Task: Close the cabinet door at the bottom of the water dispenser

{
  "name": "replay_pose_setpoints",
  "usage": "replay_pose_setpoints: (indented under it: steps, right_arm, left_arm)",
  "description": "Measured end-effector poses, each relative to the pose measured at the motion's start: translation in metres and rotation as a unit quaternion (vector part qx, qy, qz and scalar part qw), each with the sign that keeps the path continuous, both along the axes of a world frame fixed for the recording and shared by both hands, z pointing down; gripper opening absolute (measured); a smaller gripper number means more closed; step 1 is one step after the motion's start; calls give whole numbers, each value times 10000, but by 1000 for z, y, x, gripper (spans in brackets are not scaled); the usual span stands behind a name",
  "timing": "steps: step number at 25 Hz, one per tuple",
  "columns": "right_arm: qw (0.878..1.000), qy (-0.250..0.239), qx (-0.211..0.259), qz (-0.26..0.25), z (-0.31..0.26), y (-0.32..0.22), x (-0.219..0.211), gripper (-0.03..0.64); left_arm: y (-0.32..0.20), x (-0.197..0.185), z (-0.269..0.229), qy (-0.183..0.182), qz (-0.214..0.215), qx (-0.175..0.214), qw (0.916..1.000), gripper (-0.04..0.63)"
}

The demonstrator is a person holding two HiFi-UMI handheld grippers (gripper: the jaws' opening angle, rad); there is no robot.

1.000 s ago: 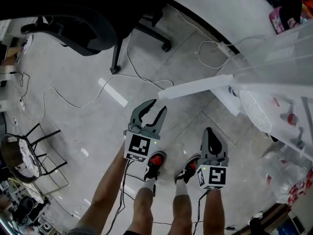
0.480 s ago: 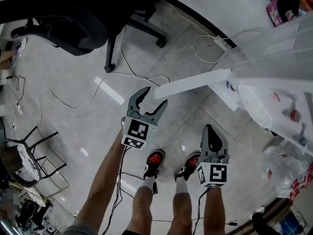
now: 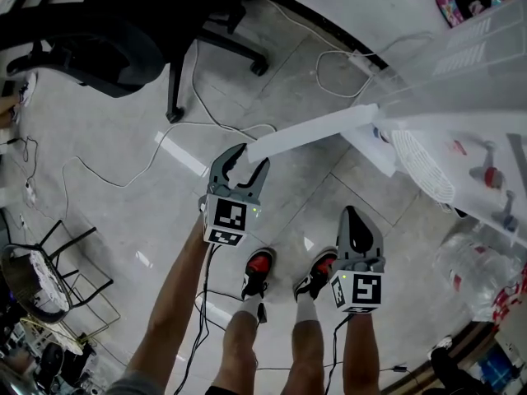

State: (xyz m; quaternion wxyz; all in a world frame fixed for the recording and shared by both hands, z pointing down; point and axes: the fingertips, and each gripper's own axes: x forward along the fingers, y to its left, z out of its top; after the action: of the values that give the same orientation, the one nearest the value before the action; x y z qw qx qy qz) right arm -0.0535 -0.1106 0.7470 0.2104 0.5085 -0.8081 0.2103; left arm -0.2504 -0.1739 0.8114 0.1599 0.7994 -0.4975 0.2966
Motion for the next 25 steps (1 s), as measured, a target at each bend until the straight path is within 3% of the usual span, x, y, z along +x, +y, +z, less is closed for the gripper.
replay_pose_setpoints:
  steps: [25]
  right_arm:
    - [9987,16,131,498,-8,63,44,15]
  left_arm:
    - [75,49,-3,138,206,-98,9996,187]
